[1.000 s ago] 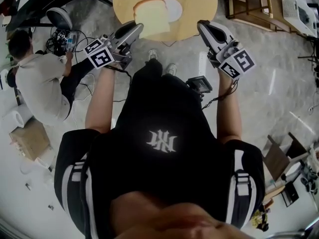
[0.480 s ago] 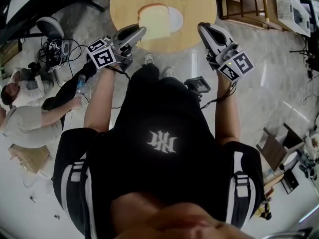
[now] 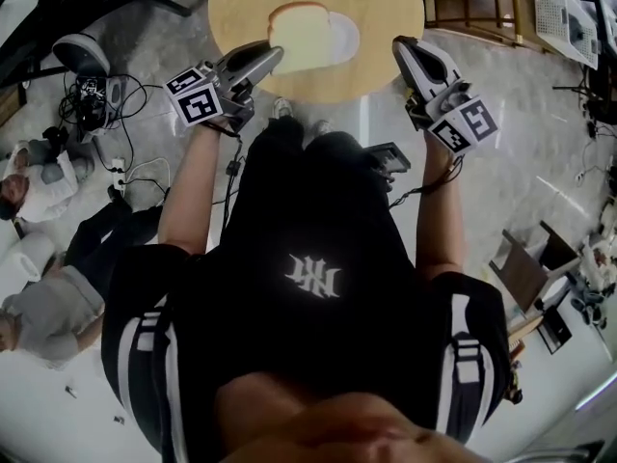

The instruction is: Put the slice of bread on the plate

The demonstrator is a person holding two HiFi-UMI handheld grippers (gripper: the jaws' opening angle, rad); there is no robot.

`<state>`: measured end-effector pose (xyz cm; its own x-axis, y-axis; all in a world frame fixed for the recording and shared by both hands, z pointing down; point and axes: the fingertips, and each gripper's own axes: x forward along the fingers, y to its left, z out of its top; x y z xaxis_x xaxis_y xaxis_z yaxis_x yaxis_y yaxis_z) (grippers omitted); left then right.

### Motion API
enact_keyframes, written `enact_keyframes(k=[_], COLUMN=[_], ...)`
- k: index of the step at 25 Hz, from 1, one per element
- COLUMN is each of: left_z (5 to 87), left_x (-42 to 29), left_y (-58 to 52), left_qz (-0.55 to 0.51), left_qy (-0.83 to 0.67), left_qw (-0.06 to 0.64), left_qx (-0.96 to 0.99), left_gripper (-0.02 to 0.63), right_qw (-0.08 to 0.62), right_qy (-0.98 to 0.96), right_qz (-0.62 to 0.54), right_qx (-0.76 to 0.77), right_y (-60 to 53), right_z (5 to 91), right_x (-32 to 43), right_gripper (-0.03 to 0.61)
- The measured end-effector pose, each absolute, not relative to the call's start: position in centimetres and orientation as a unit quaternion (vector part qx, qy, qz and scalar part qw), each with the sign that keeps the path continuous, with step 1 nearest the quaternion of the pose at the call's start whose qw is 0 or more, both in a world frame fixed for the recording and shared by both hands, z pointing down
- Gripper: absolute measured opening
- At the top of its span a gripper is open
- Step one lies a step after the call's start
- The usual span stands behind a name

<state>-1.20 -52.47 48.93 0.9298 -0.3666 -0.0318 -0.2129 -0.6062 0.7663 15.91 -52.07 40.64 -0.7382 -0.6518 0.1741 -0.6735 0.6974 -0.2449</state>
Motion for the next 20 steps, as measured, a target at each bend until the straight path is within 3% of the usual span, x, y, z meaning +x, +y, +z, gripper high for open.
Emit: enact_keyframes(k=[20], left_z=[51.0], left_x=[4.7], left_y=[-52.7], left_qz=[-0.081], left_qy=[-0.228], left_qw=[0.438], left_qx=[0.866], left_gripper=[0.095], right_qw=[0.030], right_qy=[-0.941], right_qz=[0.171], right_qx=[0.290], right_y=[-54.6], right_z=[43.6], right_x=[21.5], right_gripper=[0.005])
